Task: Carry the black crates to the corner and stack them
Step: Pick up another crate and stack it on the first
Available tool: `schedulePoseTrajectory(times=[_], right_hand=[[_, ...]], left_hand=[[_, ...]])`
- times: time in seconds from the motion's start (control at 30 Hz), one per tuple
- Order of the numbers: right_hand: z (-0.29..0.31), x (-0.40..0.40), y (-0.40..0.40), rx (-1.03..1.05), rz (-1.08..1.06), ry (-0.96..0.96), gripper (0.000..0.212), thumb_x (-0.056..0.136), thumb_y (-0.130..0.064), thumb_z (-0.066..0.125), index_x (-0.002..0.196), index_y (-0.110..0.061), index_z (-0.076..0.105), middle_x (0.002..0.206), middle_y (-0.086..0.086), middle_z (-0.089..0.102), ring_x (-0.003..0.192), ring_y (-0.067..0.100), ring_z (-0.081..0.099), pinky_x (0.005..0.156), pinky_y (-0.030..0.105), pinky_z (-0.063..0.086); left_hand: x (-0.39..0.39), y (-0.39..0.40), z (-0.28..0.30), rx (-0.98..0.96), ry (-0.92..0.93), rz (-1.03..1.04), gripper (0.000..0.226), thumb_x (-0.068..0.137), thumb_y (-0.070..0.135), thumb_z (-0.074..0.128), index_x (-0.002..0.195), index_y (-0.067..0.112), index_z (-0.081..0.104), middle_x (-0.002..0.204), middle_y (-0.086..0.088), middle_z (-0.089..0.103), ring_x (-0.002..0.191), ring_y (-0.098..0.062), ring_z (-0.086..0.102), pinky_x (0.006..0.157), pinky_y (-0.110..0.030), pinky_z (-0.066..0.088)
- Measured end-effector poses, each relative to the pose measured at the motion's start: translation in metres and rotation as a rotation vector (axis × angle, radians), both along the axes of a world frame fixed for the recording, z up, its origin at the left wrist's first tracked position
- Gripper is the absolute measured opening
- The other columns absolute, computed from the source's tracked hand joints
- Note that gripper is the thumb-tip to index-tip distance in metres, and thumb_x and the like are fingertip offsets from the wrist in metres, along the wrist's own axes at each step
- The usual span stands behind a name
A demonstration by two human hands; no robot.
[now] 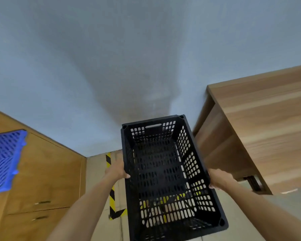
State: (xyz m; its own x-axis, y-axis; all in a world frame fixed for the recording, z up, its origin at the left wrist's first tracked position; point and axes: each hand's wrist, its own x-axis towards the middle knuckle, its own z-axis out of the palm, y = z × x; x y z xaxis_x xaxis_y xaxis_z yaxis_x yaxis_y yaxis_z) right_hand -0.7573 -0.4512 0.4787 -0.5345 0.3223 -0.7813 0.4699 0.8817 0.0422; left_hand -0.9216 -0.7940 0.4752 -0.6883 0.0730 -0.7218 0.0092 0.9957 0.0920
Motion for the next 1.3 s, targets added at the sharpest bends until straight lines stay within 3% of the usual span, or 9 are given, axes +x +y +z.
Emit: schedulePoseTrajectory(times=[0.2, 0.3, 0.5, 0.63, 0.77, 1.0, 1.17, 1.3], right_hand=[[-0.046, -0.062, -0.01, 0.066, 0.031, -0.034, 0.032, 0.086, -0.016, 0.059, 0.118, -0.018, 0.052, 0.115, 0.0, 0.065, 0.106, 0.022, 0.065, 0.082, 0.032, 0.051], [-0.065, -0.091, -0.011, 0.074, 0.042, -0.033, 0.02, 0.088, -0.017, 0.059, 0.105, -0.02, 0.049, 0.115, 0.001, 0.066, 0.107, 0.022, 0.065, 0.082, 0.032, 0.05], [-0.114, -0.129, -0.005, 0.071, 0.023, -0.045, 0.037, 0.089, -0.022, 0.061, 0.123, -0.017, 0.049, 0.117, 0.0, 0.064, 0.107, 0.022, 0.064, 0.079, 0.032, 0.048], [-0.151, -0.143, 0.009, 0.017, -0.024, -0.041, 0.033, 0.094, -0.022, 0.051, 0.126, -0.016, 0.045, 0.116, 0.003, 0.063, 0.105, 0.024, 0.064, 0.074, 0.032, 0.044], [-0.178, -0.152, 0.025, -0.09, -0.069, -0.019, 0.036, 0.093, -0.037, 0.056, 0.121, -0.017, 0.044, 0.096, 0.0, 0.062, 0.09, 0.021, 0.065, 0.079, 0.035, 0.055], [-0.184, -0.156, 0.036, -0.172, -0.008, -0.089, 0.041, 0.093, -0.039, 0.057, 0.121, -0.014, 0.041, 0.111, 0.008, 0.064, 0.1, 0.025, 0.064, 0.084, 0.037, 0.051], [-0.196, -0.164, 0.056, -0.211, 0.08, -0.27, 0.05, 0.085, -0.044, 0.07, 0.126, -0.026, 0.046, 0.091, -0.003, 0.072, 0.081, 0.015, 0.071, 0.081, 0.038, 0.057], [-0.192, -0.173, 0.053, -0.199, 0.119, -0.299, 0.045, 0.086, -0.053, 0.064, 0.117, -0.023, 0.055, 0.095, -0.004, 0.073, 0.085, 0.015, 0.071, 0.084, 0.036, 0.055]], left_hand=[[-0.075, 0.0, -0.048, -0.031, -0.026, -0.027, 0.064, 0.084, 0.031, 0.073, 0.133, 0.012, 0.036, 0.11, -0.006, 0.062, 0.11, -0.027, 0.061, 0.075, -0.032, 0.042], [-0.108, -0.001, -0.068, -0.016, -0.003, -0.049, 0.062, 0.084, 0.033, 0.073, 0.131, 0.012, 0.039, 0.113, -0.006, 0.065, 0.107, -0.026, 0.063, 0.073, -0.032, 0.043], [-0.141, 0.007, -0.112, 0.011, 0.05, -0.029, 0.05, 0.085, 0.029, 0.072, 0.12, 0.013, 0.041, 0.088, 0.001, 0.055, 0.098, -0.026, 0.065, 0.068, -0.031, 0.042], [-0.142, 0.018, -0.152, 0.009, 0.008, 0.016, 0.036, 0.089, 0.026, 0.066, 0.106, 0.015, 0.035, 0.089, -0.001, 0.053, 0.096, -0.027, 0.064, 0.067, -0.032, 0.042], [-0.146, 0.021, -0.176, 0.028, -0.011, 0.122, 0.046, 0.086, 0.021, 0.069, 0.119, 0.015, 0.037, 0.089, 0.0, 0.054, 0.093, -0.027, 0.062, 0.068, -0.033, 0.042], [-0.148, 0.028, -0.179, -0.035, -0.029, 0.098, 0.056, 0.087, 0.015, 0.067, 0.131, 0.015, 0.032, 0.11, -0.008, 0.065, 0.1, -0.029, 0.063, 0.067, -0.034, 0.042], [-0.148, 0.026, -0.181, -0.084, -0.048, 0.095, 0.058, 0.087, 0.02, 0.07, 0.13, 0.016, 0.031, 0.105, -0.007, 0.067, 0.091, -0.028, 0.064, 0.067, -0.036, 0.043], [-0.145, 0.03, -0.181, -0.13, -0.002, 0.053, 0.056, 0.087, 0.021, 0.07, 0.129, 0.013, 0.033, 0.111, -0.01, 0.066, 0.097, -0.031, 0.064, 0.066, -0.037, 0.044]])
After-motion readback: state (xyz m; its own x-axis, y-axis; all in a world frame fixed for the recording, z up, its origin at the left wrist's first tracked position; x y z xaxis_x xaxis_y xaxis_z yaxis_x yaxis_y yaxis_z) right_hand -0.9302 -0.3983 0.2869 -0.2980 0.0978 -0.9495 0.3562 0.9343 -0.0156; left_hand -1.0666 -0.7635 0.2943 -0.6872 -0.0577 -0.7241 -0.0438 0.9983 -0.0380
